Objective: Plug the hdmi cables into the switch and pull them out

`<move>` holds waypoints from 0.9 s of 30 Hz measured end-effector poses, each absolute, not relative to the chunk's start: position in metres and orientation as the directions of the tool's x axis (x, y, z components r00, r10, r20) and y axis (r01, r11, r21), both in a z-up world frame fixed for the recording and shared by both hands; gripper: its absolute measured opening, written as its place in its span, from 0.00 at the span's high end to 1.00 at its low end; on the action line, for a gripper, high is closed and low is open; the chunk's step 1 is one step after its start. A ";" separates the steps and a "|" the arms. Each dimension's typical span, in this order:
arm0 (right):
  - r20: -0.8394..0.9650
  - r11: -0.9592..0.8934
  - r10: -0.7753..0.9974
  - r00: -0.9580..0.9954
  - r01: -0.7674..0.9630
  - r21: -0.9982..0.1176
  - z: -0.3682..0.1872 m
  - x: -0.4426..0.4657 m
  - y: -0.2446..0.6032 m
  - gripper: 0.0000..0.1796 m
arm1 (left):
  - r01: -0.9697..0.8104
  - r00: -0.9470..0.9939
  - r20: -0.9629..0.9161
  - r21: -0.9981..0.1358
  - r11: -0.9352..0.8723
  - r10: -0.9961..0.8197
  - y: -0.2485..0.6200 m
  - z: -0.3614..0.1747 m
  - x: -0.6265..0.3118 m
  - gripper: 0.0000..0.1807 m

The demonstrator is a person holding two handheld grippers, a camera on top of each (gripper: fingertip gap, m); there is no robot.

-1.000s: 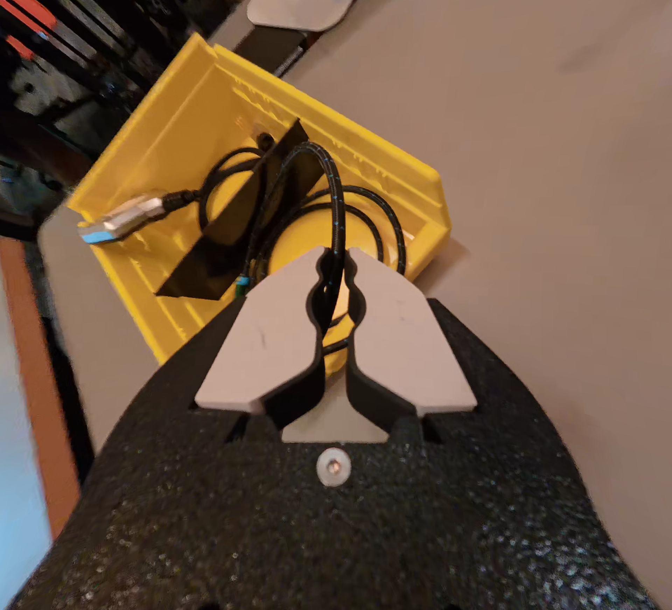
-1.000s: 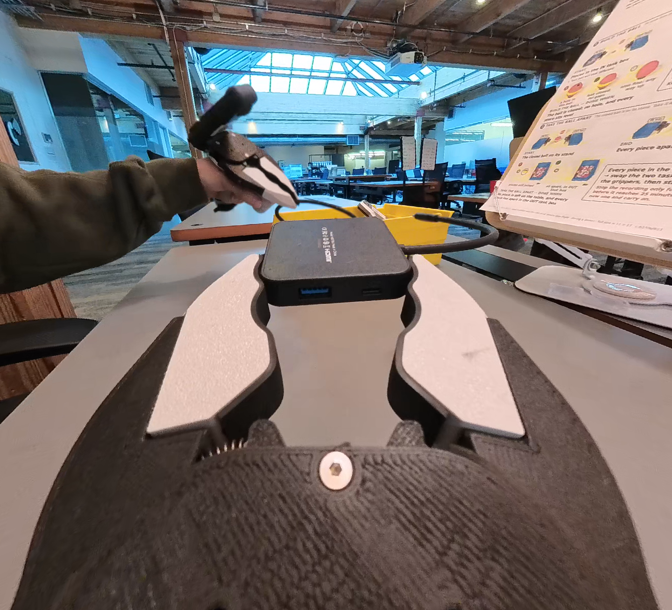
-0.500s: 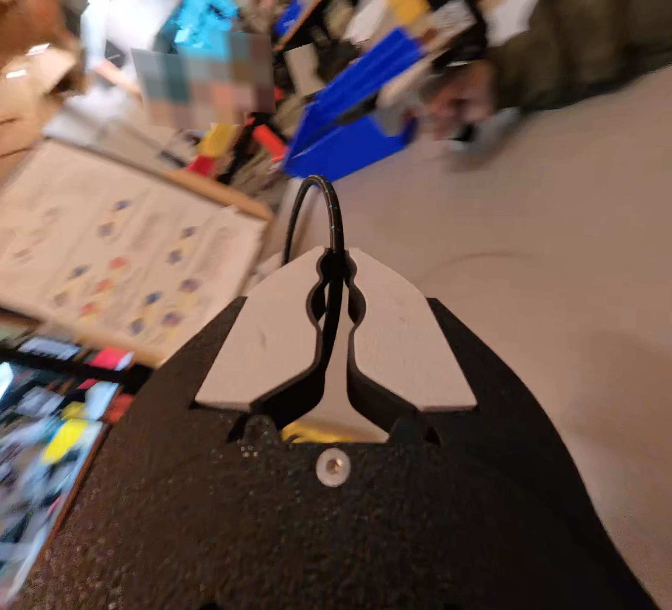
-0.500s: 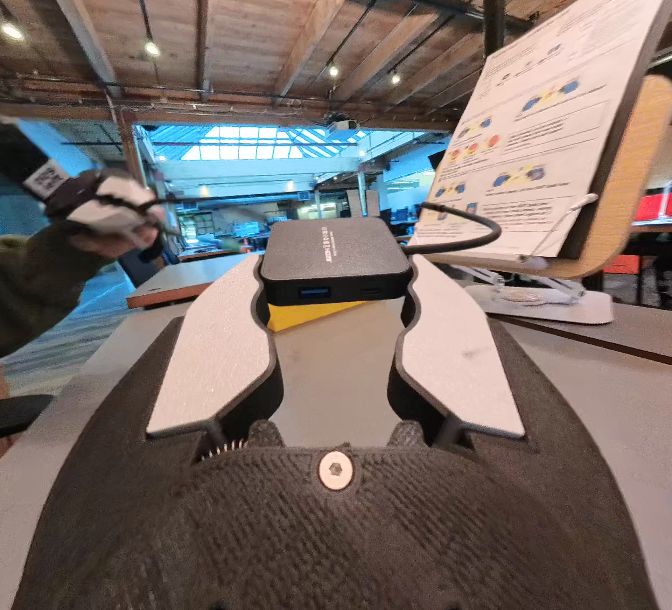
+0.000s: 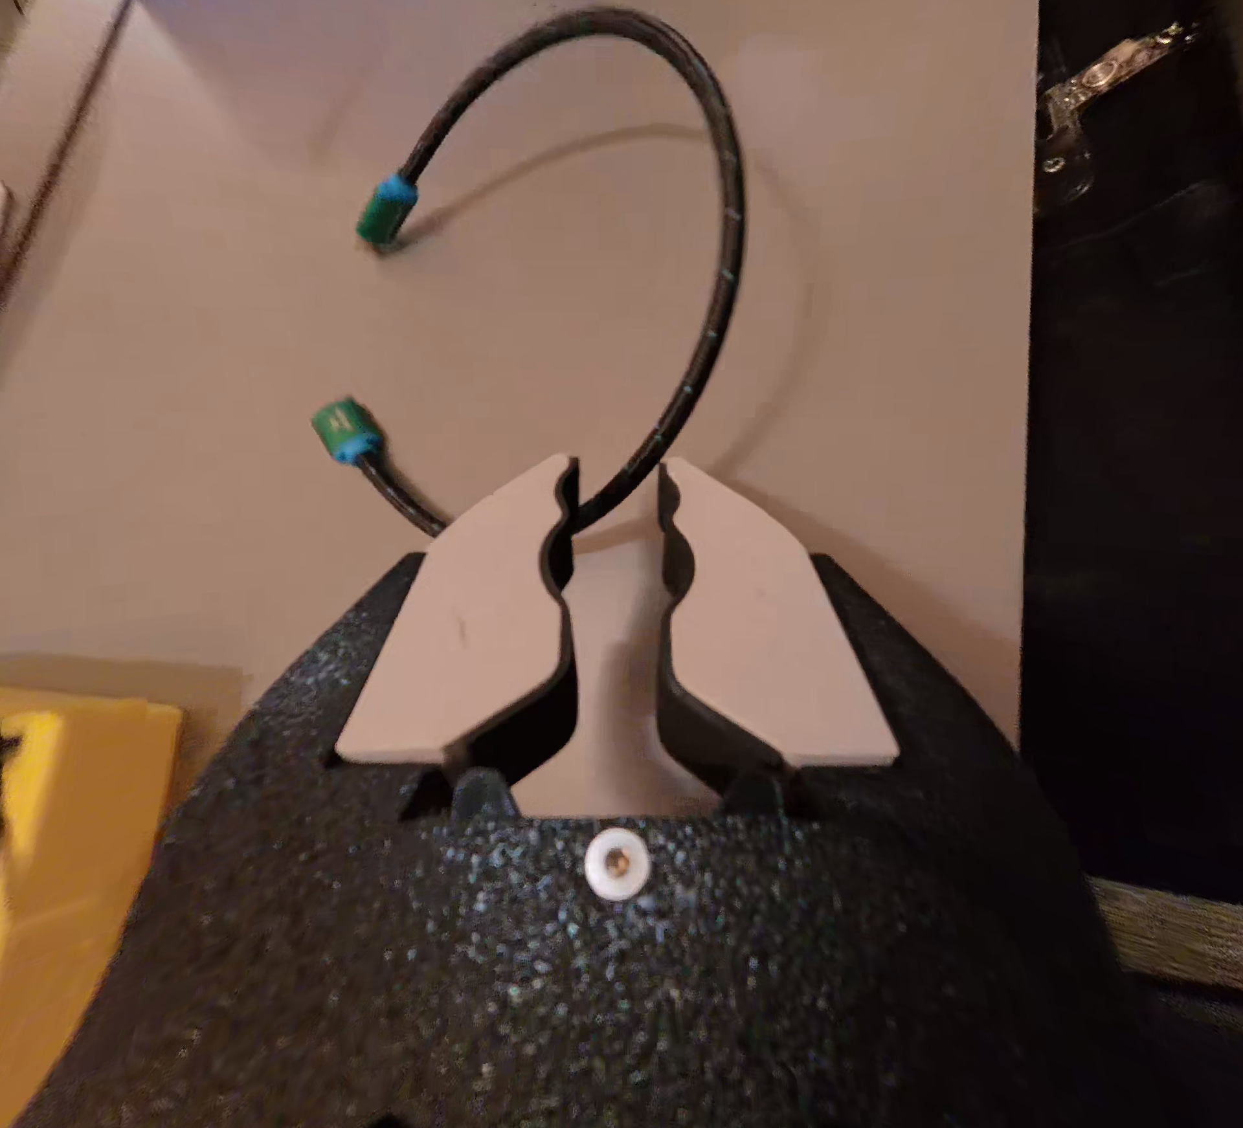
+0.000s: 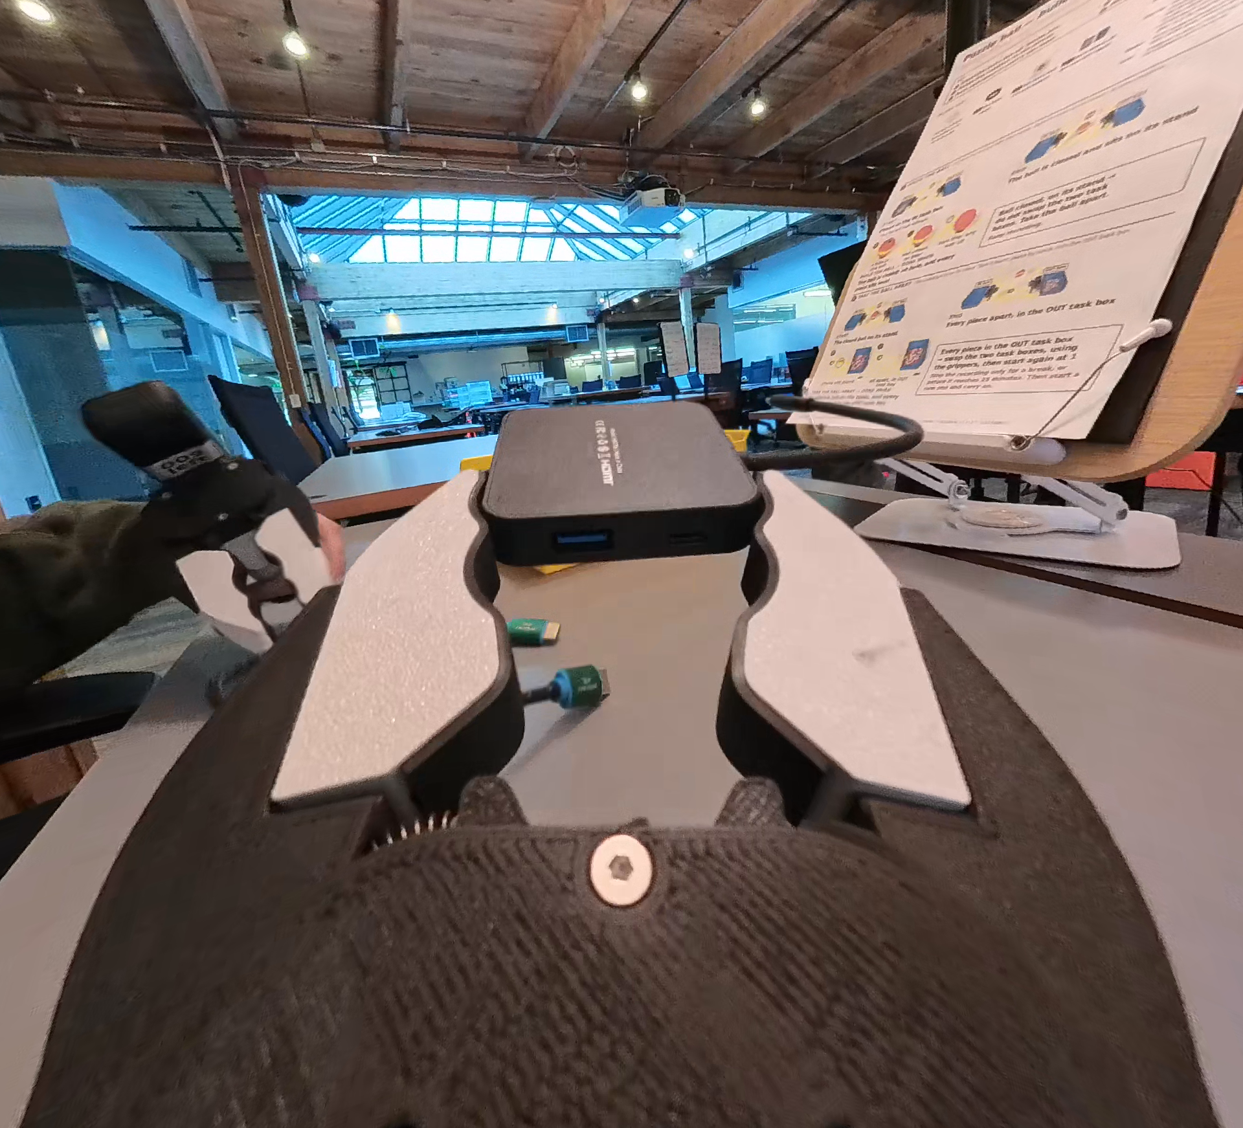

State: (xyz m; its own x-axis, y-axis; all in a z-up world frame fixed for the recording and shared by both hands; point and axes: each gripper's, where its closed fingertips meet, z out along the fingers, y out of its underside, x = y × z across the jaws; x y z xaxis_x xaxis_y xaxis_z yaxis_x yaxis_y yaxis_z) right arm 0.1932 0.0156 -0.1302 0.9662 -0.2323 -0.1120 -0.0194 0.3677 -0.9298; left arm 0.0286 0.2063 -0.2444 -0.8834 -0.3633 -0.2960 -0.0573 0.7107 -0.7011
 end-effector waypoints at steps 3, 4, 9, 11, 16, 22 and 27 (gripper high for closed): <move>-0.120 0.374 -0.217 0.969 -0.031 -0.927 -0.131 0.193 0.016 0.60 | -0.133 -0.878 -0.213 -0.752 0.646 -0.429 0.213 -0.233 0.028 0.85; -0.121 0.380 -0.211 0.970 -0.032 -0.925 -0.130 0.192 0.015 0.60 | -0.159 -0.868 -0.180 -0.782 0.602 -0.464 0.213 -0.225 0.031 0.84; -0.116 0.403 -0.118 0.986 -0.059 -0.913 -0.126 0.184 0.016 0.60 | -0.329 -0.618 -0.134 -0.850 0.410 -0.775 0.221 -0.201 0.087 0.83; -0.114 0.421 -0.072 0.991 -0.073 -0.904 -0.123 0.180 0.014 0.60 | -0.376 -0.579 -0.164 -0.816 0.440 -0.798 0.218 -0.213 0.101 0.83; -0.110 0.475 0.064 0.992 -0.127 -0.871 -0.114 0.163 0.009 0.60 | -0.525 -0.551 -0.264 -0.628 0.575 -0.792 0.225 -0.258 0.120 0.82; -0.102 0.521 0.244 0.964 -0.219 -0.825 -0.104 0.144 0.003 0.60 | -0.542 -0.544 -0.308 -0.581 0.607 -0.781 0.228 -0.268 0.129 0.83; -0.101 0.507 0.254 0.962 -0.221 -0.833 -0.105 0.142 0.006 0.60 | -0.481 -0.553 -0.398 -0.565 0.670 -0.732 0.230 -0.266 0.134 0.84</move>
State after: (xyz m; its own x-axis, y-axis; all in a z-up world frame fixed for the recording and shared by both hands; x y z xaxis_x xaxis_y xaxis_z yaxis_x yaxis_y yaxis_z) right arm 0.1420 0.0059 -0.1052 0.9619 0.2543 -0.1007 -0.2214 0.5073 -0.8329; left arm 0.1340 0.2298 -0.2658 -0.5527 -0.7323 -0.3979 -0.4813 0.6702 -0.5649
